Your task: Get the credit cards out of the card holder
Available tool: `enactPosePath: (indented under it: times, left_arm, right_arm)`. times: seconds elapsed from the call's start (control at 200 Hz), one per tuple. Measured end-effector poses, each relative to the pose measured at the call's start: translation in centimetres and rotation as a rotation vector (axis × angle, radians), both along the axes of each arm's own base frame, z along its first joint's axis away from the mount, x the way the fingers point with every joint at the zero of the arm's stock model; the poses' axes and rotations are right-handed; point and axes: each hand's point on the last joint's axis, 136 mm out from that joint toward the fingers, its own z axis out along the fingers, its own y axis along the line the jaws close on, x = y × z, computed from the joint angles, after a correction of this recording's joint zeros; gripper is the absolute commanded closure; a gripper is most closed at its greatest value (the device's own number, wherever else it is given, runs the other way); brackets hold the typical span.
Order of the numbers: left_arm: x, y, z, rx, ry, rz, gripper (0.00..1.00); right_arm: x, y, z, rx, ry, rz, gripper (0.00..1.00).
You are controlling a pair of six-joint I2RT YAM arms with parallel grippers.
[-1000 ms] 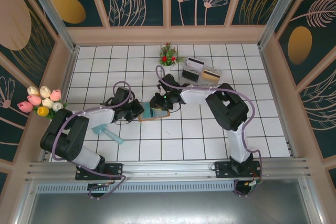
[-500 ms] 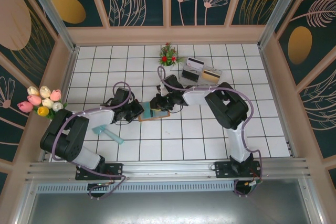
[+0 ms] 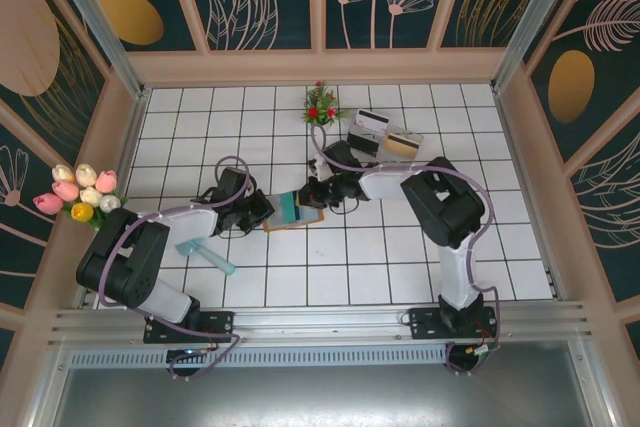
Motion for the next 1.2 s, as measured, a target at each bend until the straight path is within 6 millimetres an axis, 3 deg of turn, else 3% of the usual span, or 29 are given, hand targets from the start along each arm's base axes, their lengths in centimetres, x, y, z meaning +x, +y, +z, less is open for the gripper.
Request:
enactPosePath:
  times: [0.21,0.37,0.46,0.585,0.706,0.911,1.051,1.201]
  left_arm:
    - [0.0,0.0,0.1,0.004,-0.003,-0.004,0.85]
    - [0.7,-0.3,1.7,0.010,-0.021,-0.030,0.70]
    - [2.0,-1.1,4.6,-0.014,-0.091,-0.059,0.59]
    - [3.6,-2.7,10.0,-0.090,-0.245,-0.116,0.36]
    - [4.0,-4.4,14.6,-0.184,-0.379,-0.206,0.28]
    - [3.9,-7.0,20.1,-0.249,-0.591,-0.425,0.33]
    - [4.5,-8.5,21.3,-0.274,-0.674,-0.536,0.42]
    - [3.8,-9.4,21.7,-0.304,-0.738,-0.638,0.55]
  right_arm:
    - [0.8,-2.6,2.8,-0.010,-0.100,0.002,1.00]
    - [0.9,-3.7,7.6,0.040,-0.249,0.041,1.00]
    - [1.3,-4.6,10.6,0.090,-0.322,0.049,1.00]
    - [1.4,-6.1,13.5,0.155,-0.382,0.067,1.00]
    - [0.9,-6.8,15.1,0.199,-0.422,0.121,1.00]
    - [-0.8,-6.4,17.1,0.244,-0.476,0.265,1.00]
    - [-1.0,-6.0,19.0,0.280,-0.533,0.325,1.00]
    - [-1.0,-6.0,20.6,0.315,-0.567,0.352,1.00]
